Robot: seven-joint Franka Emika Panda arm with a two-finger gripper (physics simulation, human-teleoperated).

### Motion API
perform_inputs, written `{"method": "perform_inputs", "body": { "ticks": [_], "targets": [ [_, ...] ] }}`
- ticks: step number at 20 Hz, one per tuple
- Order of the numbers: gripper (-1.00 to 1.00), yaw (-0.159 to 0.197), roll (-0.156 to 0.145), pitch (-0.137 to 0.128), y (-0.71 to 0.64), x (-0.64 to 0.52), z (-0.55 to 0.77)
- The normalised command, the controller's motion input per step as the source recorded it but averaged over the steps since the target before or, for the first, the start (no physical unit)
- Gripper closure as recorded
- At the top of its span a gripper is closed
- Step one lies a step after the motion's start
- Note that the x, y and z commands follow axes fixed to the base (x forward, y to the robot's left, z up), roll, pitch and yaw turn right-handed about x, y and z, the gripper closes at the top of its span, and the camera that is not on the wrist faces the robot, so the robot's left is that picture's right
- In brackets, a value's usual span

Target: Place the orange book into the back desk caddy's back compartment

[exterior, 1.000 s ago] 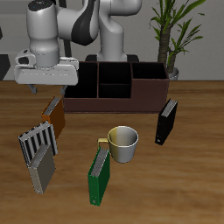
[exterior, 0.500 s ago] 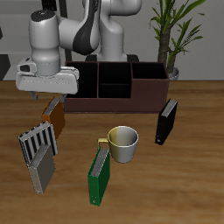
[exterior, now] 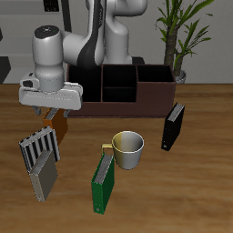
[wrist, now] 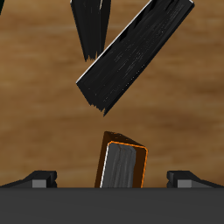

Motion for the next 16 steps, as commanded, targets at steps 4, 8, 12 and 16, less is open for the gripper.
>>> {"method": "perform_inputs", "body": {
  "ticks": [4, 8, 12, 16],
  "targets": [
    [1.00, -0.022, 0.006, 0.030, 0.00, 0.05, -0.19],
    [1.00, -0.020, 0.007, 0.015, 0.04, 0.01, -0.07],
    [1.00, -0.027, 0.005, 0.015, 0.17, 0.09, 0.10],
    [1.00, 0.026, 0.026, 0.013, 0.51, 0.09, 0.29]
  ]
}}
